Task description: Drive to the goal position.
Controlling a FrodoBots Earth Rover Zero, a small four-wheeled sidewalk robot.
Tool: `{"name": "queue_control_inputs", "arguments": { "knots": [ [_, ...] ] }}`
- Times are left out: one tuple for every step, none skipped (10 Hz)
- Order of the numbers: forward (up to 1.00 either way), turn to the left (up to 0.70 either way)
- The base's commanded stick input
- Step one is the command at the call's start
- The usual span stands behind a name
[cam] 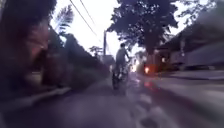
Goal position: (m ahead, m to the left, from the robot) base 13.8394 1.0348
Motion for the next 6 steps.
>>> {"name": "queue_control_inputs", "arguments": {
  "knots": [
    [0.70, 0.00],
    [0.70, 0.00],
    [0.70, 0.00],
    [0.70, 0.00],
    [0.70, 0.00],
    [0.70, 0.00]
  ]
}}
